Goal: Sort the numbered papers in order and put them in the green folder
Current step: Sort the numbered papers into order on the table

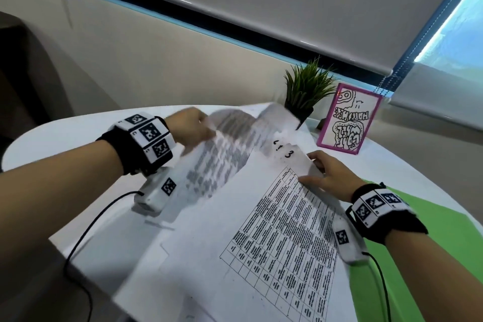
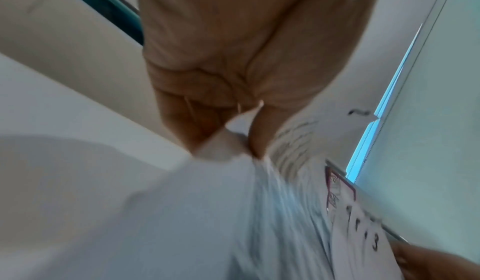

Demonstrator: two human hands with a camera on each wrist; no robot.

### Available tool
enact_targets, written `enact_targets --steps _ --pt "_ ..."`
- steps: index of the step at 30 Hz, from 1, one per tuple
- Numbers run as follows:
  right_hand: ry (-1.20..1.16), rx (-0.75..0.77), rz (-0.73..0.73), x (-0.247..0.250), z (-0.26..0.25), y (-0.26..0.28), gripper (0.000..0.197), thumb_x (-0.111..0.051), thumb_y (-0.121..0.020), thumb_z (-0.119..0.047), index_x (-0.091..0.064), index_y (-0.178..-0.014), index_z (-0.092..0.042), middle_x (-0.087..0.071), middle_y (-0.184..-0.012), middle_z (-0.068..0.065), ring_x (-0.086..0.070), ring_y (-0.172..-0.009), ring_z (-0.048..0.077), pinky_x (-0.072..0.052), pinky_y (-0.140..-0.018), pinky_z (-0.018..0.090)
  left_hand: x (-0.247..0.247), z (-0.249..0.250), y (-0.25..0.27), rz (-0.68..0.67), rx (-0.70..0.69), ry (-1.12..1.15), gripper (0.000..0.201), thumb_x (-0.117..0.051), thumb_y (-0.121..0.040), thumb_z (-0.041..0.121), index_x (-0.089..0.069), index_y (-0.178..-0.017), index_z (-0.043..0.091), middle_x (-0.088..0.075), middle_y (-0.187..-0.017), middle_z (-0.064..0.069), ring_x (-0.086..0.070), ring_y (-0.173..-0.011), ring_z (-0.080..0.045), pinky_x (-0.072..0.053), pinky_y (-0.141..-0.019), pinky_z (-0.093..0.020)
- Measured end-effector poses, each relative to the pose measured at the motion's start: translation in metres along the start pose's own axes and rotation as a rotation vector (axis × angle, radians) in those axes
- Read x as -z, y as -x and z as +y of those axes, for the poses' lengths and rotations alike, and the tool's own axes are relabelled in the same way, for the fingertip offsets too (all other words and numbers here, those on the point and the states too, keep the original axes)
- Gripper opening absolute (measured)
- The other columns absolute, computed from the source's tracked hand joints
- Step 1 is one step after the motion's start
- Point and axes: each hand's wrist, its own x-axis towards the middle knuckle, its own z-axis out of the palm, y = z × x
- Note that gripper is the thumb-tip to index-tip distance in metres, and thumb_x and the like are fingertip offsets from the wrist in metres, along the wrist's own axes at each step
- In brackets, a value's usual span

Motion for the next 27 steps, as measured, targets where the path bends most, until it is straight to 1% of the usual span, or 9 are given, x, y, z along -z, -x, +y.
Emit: enact_targets --steps 3,6,10,13,18,19,21,24,27 --pt "0.026 -0.031 0.042 0.002 0.005 0.004 0.038 -0.073 -0.085 -0.030 -0.053 -0.116 -0.019 -0.062 -0.106 0.002 -0.059 -0.097 0.019 -0.047 -0.084 0.030 0.033 0.001 -0.009 0.508 -0.106 0.295 0.016 -0.056 -0.089 0.005 -0.071 -0.087 0.012 -0.071 -0.088 -0.008 -0.064 -0.082 -0.023 -0.047 -0.072 -0.028" --pt "0.051 -0.031 0.075 0.006 0.009 0.005 0.027 -0.071 -0.087 -0.025 -0.059 -0.108 -0.015 -0.063 -0.094 0.004 -0.057 -0.082 0.015 -0.043 -0.067 0.021 0.073 0.013 -0.004 0.720 -0.277 0.622 0.018 -0.058 -0.086 0.000 -0.066 -0.079 0.015 -0.068 -0.082 -0.010 -0.064 -0.071 -0.023 -0.054 -0.065 -0.037" --pt "-0.005 -0.031 0.091 0.008 0.012 0.008 0.019 -0.071 -0.087 -0.019 -0.063 -0.103 -0.012 -0.061 -0.081 -0.001 -0.056 -0.072 0.013 -0.041 -0.063 0.019 0.097 0.035 0.012 0.640 -0.426 0.859 0.012 -0.063 -0.092 0.014 -0.067 -0.103 0.011 -0.069 -0.090 0.007 -0.063 -0.075 -0.002 -0.053 -0.067 -0.016" --pt "0.007 -0.003 0.109 0.010 0.010 0.009 0.014 -0.069 -0.088 -0.017 -0.064 -0.100 -0.011 -0.066 -0.083 -0.002 -0.058 -0.073 0.007 -0.040 -0.064 0.018 0.084 0.041 0.020 0.545 -0.415 0.754 0.017 -0.065 -0.092 0.017 -0.065 -0.104 0.006 -0.065 -0.067 0.017 -0.057 -0.057 0.007 -0.046 -0.057 -0.012" --pt "-0.017 0.035 0.153 0.016 0.007 0.010 0.013 -0.062 -0.091 -0.004 -0.065 -0.098 0.006 -0.068 -0.096 0.020 -0.061 -0.086 0.018 -0.042 -0.066 0.009 0.022 0.030 0.037 0.074 -0.369 0.299 0.015 -0.067 -0.090 0.029 -0.065 -0.080 0.017 -0.062 -0.065 0.009 -0.055 -0.051 -0.003 -0.043 -0.048 -0.015" --pt "-0.020 0.032 0.150 0.019 0.006 0.009 0.026 -0.060 -0.091 -0.004 -0.061 -0.112 0.013 -0.064 -0.110 0.026 -0.060 -0.092 0.015 -0.039 -0.071 0.011 0.009 0.026 0.039 0.003 -0.363 0.167 0.021 -0.067 -0.090 0.032 -0.064 -0.075 0.018 -0.061 -0.061 0.010 -0.054 -0.051 -0.005 -0.040 -0.047 -0.017" --pt "-0.124 0.043 0.121 0.027 0.000 0.008 0.031 -0.058 -0.094 -0.004 -0.059 -0.117 0.016 -0.064 -0.115 0.031 -0.059 -0.072 0.000 -0.040 -0.068 0.014 -0.018 0.022 0.045 -0.098 -0.327 -0.033 0.022 -0.066 -0.088 0.034 -0.064 -0.074 0.018 -0.064 -0.069 0.005 -0.057 -0.059 -0.012 -0.040 -0.051 -0.023" --pt "-0.137 0.110 0.096 0.036 -0.010 0.006 0.010 -0.071 -0.087 -0.015 -0.070 -0.093 -0.007 -0.070 -0.083 0.005 -0.056 -0.058 -0.011 -0.044 -0.064 0.008 -0.051 0.021 0.052 -0.132 -0.255 -0.016 0.021 -0.065 -0.086 0.027 -0.068 -0.092 0.008 -0.069 -0.095 -0.007 -0.065 -0.083 -0.021 -0.049 -0.066 -0.031" --pt "-0.182 0.138 0.077 0.040 -0.020 0.009 0.008 -0.070 -0.089 -0.018 -0.069 -0.091 -0.010 -0.066 -0.076 -0.001 -0.058 -0.057 -0.006 -0.044 -0.056 0.006 -0.068 0.025 0.057 -0.106 -0.192 0.120 0.022 -0.061 -0.086 0.020 -0.068 -0.093 0.000 -0.071 -0.094 -0.015 -0.068 -0.085 -0.027 -0.049 -0.062 -0.029"
